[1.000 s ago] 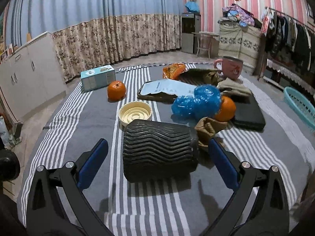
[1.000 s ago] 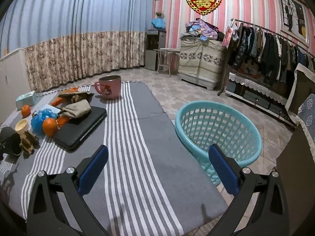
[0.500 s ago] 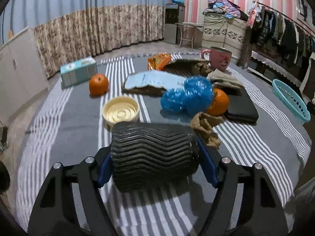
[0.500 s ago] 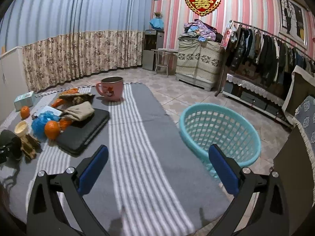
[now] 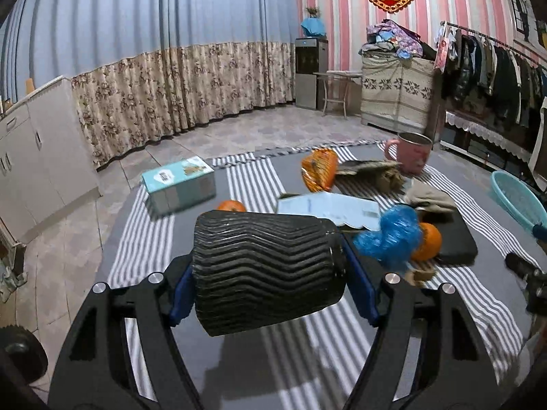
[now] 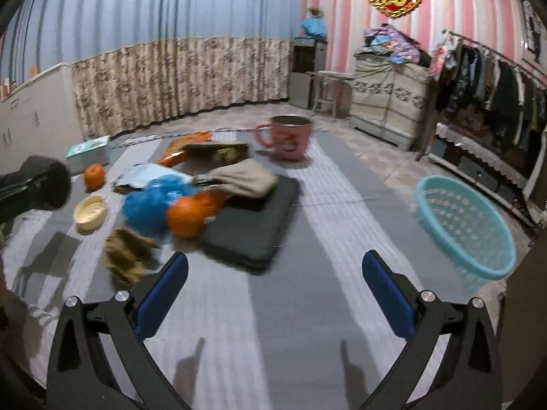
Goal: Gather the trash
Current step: 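Grasp the black ribbed cylinder with the left tool, then grasp the brown cloth with the right tool while the left tool holds the cylinder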
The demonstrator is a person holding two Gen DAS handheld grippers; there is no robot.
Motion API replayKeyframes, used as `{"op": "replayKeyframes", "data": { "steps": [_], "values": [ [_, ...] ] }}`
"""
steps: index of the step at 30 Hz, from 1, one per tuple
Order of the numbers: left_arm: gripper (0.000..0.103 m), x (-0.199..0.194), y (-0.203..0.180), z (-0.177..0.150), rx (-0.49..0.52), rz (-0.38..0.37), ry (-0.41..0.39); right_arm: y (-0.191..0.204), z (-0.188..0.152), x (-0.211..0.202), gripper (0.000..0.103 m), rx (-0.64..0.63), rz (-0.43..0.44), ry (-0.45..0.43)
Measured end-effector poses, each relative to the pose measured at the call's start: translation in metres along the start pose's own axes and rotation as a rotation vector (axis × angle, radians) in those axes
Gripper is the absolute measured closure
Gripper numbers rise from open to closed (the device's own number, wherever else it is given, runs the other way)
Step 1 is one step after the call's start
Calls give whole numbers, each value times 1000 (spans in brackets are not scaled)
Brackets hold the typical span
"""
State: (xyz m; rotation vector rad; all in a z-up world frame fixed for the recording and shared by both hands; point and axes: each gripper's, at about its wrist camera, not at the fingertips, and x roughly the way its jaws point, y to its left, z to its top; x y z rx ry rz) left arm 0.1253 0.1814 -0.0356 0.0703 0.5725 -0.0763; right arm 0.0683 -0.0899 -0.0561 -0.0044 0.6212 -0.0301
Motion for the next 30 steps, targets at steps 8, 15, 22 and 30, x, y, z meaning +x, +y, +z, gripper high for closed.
{"op": "replayKeyframes", "data": {
  "steps": [8, 15, 22, 30],
  "values": [
    [31, 10, 40, -2, -80, -7, -7, 70, 2, 12, 4, -63, 85, 46],
    [31, 17, 48, -14, -86, 9, 18, 105, 1, 33, 6, -128, 64, 114],
    [31, 18, 46, -17, -88, 16, 17, 112, -1, 54, 50, -149, 137, 195],
    [31, 11, 21, -12, -76, 41, 15, 76, 13, 32, 54, -145, 222, 106]
  ]
}}
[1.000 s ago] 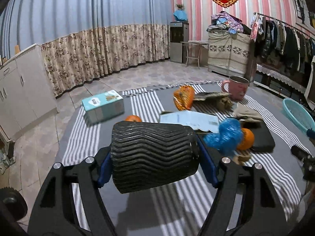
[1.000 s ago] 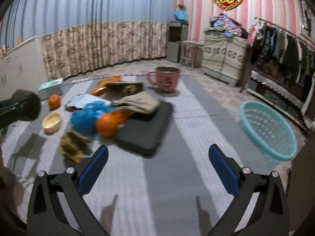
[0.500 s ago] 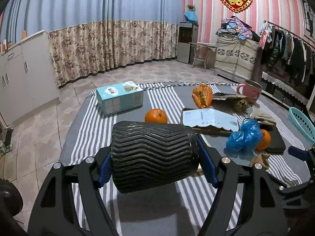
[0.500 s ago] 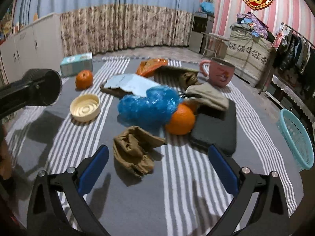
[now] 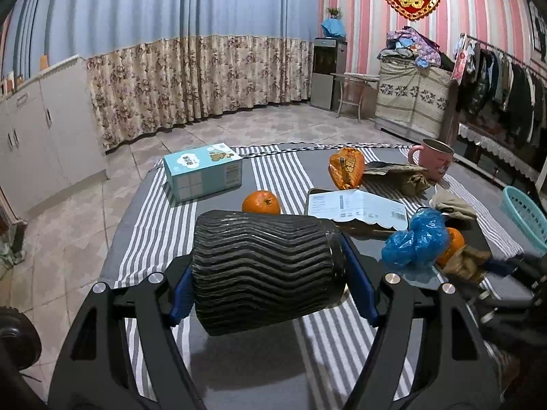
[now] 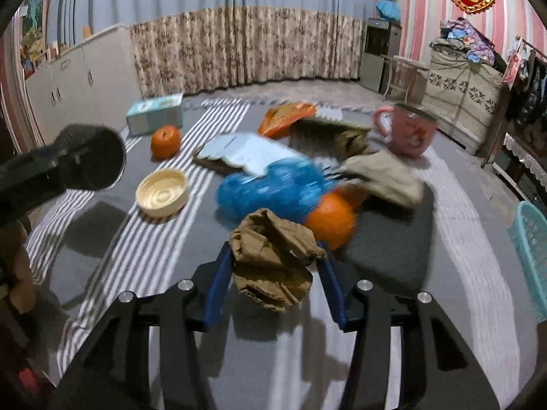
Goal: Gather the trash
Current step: 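Grasp the brown cloth with the right tool while the left tool holds the cylinder, then carry both items to the blue basket and release them from both tools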
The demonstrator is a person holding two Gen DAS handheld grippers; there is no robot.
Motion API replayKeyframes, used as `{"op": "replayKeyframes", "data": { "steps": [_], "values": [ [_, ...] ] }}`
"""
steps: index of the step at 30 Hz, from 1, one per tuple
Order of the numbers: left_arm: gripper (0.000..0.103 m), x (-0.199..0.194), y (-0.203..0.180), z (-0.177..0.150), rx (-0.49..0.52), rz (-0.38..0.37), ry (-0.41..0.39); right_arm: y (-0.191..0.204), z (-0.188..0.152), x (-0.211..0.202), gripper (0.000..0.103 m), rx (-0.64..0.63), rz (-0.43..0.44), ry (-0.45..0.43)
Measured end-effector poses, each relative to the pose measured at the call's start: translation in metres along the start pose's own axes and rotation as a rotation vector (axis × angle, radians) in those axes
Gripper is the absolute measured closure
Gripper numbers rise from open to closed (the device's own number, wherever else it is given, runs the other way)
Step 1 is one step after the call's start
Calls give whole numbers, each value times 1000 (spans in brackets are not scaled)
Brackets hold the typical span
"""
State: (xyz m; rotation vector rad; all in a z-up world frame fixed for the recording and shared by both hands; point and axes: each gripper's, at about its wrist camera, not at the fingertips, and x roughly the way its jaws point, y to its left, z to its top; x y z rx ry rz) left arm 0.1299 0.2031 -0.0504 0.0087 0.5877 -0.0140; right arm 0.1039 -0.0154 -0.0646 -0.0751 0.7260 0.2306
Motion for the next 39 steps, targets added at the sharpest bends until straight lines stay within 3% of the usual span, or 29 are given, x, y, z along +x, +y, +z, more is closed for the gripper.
{"op": "replayKeyframes", "data": {
  "steps": [9, 13, 21, 25, 31, 33, 39],
  "values": [
    [31, -18, -58, 19, 8, -11, -39, -114, 13, -30, 54, 22, -58, -33],
    [31, -24, -90, 27, -10, -41, -54, -176, 16, -53, 54, 87, -95, -65],
    [31, -22, -185, 43, 53, -116, -64, -300, 12, -90, 53, 170, -275, -128],
    [31, -20, -236, 48, 96, -177, -61, -351, 2, -94, 53, 235, -336, -118],
    [31, -11, -322, 52, 142, -278, -54, -402, -12, -94, 53, 305, -409, -112],
    [31, -7, -352, 53, 147, -319, -48, -420, -16, -90, 53, 345, -398, -105],
    [31, 2, -431, 55, 196, -402, -50, -448, -25, -93, 53, 371, -442, -102]
  ]
}}
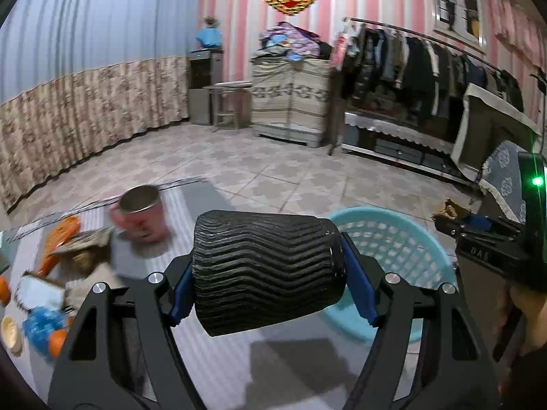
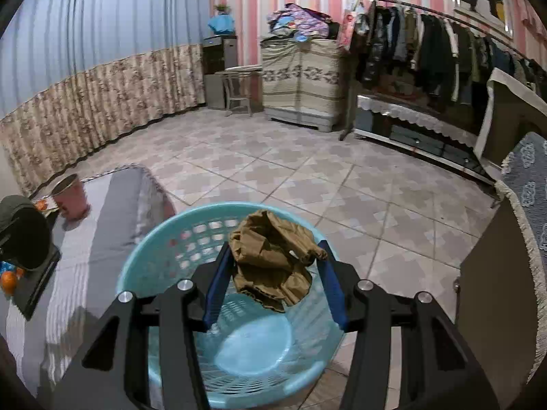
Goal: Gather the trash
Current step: 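Carry both items to the blue basket and release them from both tools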
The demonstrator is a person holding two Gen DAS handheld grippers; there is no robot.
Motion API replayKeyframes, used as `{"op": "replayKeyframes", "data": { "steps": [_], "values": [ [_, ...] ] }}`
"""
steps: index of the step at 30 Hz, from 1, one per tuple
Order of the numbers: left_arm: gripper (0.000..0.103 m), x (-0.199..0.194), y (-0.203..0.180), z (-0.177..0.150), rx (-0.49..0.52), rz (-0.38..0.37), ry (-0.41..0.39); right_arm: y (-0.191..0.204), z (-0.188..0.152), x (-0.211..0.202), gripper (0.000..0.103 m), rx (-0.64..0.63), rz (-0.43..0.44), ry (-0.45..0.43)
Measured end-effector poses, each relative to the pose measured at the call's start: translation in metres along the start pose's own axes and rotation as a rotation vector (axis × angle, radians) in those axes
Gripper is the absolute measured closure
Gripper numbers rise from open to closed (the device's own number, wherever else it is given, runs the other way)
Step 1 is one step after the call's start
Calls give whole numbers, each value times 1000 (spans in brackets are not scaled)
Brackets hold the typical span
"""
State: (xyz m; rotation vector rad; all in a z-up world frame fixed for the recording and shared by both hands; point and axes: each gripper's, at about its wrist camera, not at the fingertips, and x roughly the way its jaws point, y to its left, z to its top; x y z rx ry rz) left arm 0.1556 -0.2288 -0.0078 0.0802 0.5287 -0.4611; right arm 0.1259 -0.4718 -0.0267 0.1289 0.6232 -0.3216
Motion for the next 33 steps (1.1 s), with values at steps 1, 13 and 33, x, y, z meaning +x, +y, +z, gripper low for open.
{"op": "replayKeyframes", "data": {
  "steps": [1, 13, 33],
  "values": [
    [31, 6, -9, 2, 6, -12, 2, -8, 2, 1, 53, 13, -4, -4],
    [29, 57, -66, 14, 71, -121, 63, -25, -1, 11, 53, 76, 16, 7],
    [6, -9, 38, 19, -17, 141, -35, 21, -6, 24, 16, 21, 40, 26]
  ]
}}
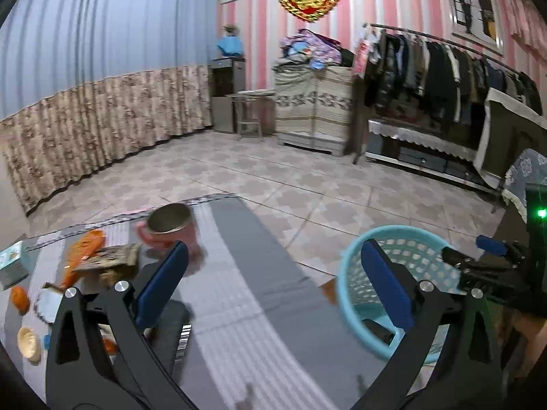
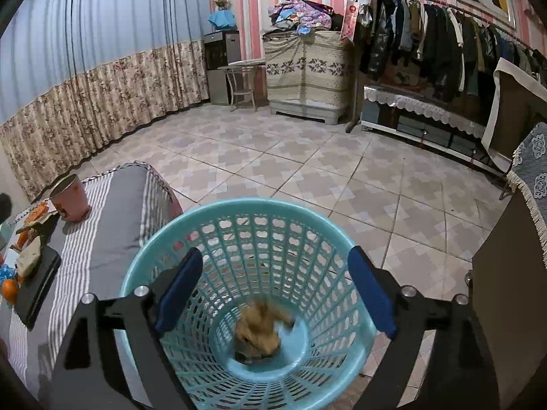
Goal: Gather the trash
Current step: 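Carry both items to the blue basket and release them from both tools, then grasp the blue plastic bag with the left tool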
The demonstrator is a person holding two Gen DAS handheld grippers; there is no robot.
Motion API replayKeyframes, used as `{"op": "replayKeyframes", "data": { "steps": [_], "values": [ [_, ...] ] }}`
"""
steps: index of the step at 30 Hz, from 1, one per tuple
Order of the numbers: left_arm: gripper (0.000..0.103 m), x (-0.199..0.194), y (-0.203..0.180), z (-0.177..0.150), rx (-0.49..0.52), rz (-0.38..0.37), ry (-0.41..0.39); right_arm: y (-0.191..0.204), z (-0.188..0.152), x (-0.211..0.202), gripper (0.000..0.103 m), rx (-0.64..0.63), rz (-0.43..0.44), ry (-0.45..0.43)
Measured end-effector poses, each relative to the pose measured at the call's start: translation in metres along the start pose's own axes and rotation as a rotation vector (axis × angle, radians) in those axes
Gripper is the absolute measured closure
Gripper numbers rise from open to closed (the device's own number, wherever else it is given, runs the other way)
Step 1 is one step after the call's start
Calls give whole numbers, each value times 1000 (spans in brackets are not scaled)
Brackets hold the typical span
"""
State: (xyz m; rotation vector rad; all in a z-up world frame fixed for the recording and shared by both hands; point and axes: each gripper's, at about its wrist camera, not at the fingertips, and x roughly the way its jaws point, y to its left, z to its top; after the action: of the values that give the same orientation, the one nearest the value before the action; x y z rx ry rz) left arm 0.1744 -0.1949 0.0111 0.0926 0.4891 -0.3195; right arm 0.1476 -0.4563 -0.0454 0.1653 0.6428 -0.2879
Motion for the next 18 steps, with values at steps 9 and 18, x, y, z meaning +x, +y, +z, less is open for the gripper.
{"op": "replayKeyframes", "data": {
  "steps": [9, 18],
  "values": [
    [5, -34, 83, -18, -55, 145, -13, 23, -1, -18, 11, -25, -20, -65],
    [6, -46, 188, -66, -137, 306, 60, 76, -14, -32, 11, -76, 39, -91]
  ]
}}
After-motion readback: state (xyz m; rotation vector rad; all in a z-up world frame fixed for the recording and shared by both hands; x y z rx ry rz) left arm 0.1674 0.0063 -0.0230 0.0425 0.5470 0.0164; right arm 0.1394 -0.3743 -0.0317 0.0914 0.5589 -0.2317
